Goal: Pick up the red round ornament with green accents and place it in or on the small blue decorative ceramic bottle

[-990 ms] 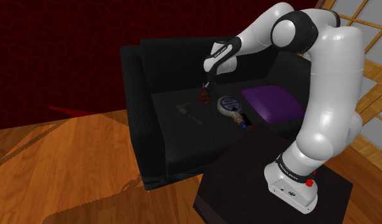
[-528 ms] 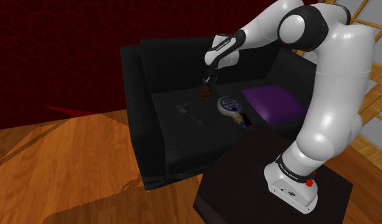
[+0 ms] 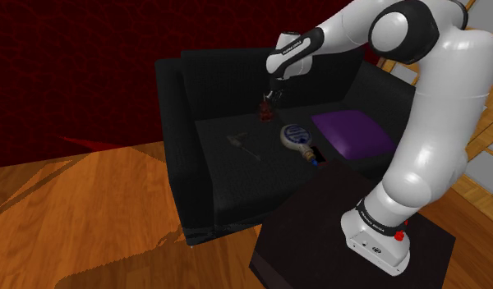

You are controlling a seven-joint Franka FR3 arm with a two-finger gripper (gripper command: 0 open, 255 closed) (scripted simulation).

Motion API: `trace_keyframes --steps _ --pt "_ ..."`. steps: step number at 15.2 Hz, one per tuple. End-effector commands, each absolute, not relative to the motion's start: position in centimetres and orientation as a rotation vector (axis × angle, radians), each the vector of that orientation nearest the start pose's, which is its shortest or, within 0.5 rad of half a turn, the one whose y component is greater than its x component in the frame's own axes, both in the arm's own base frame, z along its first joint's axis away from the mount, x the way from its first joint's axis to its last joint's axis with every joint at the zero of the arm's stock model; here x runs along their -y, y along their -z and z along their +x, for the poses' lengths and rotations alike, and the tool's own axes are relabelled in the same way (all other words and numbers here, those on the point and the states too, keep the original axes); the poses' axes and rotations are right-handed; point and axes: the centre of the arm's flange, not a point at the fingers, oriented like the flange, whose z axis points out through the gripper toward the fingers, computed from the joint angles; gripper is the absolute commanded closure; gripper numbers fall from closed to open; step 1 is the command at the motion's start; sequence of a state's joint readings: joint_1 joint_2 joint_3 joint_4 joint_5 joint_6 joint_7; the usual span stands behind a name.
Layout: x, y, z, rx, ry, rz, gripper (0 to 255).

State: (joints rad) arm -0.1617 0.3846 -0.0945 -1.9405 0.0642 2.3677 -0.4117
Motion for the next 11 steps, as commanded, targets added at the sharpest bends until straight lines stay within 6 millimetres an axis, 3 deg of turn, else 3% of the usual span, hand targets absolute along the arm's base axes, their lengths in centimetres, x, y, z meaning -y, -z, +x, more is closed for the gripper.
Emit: trace_keyframes --steps 1,5,11 --pt "15.5 -30.1 60.4 0.186 0.073 -3.14 255" --pt "15.5 -32.0 60.4 0.186 0.073 -3.14 255" --pt "20.7 -31.5 54.4 0.186 0.073 -3.14 255"
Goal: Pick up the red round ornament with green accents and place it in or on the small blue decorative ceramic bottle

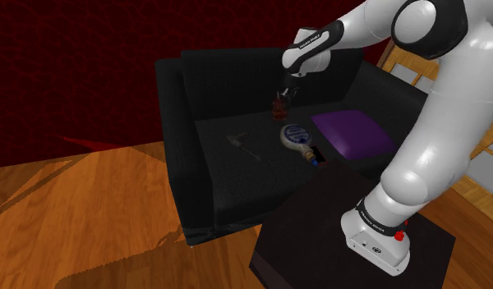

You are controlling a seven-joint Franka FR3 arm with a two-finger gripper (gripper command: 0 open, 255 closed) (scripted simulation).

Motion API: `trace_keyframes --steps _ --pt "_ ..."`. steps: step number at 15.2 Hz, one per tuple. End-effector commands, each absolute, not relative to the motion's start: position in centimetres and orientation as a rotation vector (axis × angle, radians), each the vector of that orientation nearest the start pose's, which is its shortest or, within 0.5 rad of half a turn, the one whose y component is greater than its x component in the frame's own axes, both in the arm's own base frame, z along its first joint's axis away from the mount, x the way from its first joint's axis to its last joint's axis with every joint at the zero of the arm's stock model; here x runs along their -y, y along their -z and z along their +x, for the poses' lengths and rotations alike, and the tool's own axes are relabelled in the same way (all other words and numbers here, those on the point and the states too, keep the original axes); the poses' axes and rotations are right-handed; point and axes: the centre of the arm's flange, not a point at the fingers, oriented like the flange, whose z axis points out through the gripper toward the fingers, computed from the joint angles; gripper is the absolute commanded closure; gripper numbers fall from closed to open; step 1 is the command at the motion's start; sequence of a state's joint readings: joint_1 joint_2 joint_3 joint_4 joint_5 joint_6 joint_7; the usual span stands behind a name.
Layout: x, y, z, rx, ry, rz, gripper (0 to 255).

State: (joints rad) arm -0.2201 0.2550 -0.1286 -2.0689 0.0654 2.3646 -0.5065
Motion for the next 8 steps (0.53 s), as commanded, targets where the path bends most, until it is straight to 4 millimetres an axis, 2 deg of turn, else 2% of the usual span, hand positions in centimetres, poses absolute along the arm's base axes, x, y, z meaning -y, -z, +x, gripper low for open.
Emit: trace_keyframes --steps 1,8 --pt "21.6 -31.4 53.4 0.186 0.073 -3.14 255" --pt "27.6 -30.8 46.5 0.186 0.073 -3.14 255"
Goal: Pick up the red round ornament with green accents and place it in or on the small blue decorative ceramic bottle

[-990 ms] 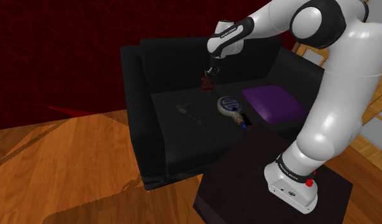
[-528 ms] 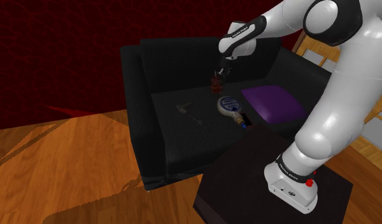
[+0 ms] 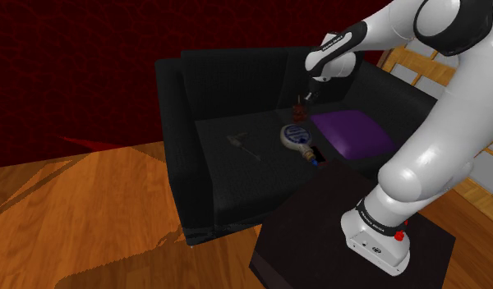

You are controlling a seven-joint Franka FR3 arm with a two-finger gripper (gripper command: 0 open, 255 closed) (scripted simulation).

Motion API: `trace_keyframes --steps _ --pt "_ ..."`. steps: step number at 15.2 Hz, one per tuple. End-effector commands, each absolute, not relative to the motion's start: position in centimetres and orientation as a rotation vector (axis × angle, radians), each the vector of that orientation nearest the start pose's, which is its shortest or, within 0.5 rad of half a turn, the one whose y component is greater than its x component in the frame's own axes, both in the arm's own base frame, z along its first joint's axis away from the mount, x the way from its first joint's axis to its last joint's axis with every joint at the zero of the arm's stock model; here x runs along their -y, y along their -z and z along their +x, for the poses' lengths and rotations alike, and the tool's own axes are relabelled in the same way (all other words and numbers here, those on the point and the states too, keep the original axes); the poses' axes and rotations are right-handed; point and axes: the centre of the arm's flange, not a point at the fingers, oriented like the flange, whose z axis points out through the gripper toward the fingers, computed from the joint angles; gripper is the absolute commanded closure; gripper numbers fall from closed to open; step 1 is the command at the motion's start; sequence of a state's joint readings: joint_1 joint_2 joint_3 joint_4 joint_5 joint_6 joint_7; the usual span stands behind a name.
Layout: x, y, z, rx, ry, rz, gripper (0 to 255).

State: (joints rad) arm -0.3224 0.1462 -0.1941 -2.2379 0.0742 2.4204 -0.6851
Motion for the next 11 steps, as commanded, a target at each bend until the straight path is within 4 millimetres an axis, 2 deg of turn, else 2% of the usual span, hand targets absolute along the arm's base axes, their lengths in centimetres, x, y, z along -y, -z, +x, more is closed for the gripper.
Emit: trace_keyframes --steps 1,11 --pt "28.2 -30.7 45.9 0.186 0.073 -3.14 255" --pt "28.2 -25.4 45.9 0.186 0.073 -3.14 255"
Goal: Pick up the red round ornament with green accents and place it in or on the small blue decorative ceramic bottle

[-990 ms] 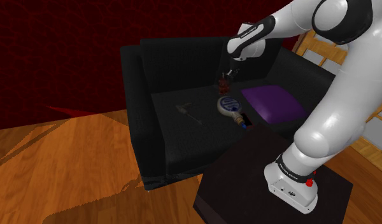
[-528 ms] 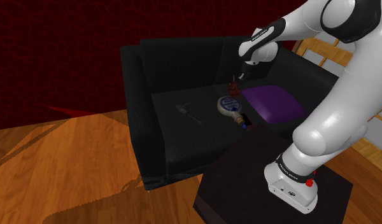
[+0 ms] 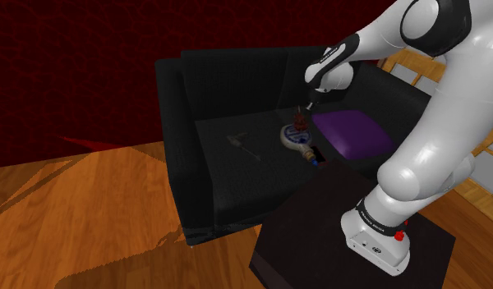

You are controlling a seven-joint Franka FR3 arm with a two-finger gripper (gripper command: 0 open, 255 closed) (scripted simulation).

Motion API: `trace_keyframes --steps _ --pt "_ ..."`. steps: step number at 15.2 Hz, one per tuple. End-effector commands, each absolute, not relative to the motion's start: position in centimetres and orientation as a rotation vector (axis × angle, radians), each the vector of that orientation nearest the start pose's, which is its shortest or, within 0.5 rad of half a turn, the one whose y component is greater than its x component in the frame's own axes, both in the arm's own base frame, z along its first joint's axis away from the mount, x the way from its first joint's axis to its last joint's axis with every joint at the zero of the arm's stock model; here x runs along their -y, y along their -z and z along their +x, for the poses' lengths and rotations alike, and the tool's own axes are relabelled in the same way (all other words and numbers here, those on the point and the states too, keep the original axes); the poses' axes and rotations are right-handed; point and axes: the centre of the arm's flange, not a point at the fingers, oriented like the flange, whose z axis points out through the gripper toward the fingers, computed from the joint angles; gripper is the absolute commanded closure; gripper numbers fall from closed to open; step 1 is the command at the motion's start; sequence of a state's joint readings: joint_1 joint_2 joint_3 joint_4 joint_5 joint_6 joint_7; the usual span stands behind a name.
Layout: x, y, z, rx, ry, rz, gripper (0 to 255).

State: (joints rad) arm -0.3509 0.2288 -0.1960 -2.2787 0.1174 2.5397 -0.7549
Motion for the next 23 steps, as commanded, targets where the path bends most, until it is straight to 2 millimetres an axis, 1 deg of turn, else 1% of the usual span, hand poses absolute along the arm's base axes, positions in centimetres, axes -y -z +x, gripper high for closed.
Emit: trace_keyframes --steps 1,8,9,14,17,18,23 --pt "28.2 -25.0 45.9 0.186 0.073 -3.14 255" --pt "28.2 -25.0 45.9 0.186 0.073 -3.14 255" --pt "28.2 -25.0 45.9 0.186 0.073 -3.14 0" --pt "28.2 -25.0 45.9 0.186 0.073 -3.14 0" --pt "28.1 -29.0 45.7 0.186 0.073 -3.14 0" --pt "28.1 -30.0 45.6 0.186 0.073 -3.14 0" --pt "28.1 -30.0 45.6 0.186 0.073 -3.14 0"
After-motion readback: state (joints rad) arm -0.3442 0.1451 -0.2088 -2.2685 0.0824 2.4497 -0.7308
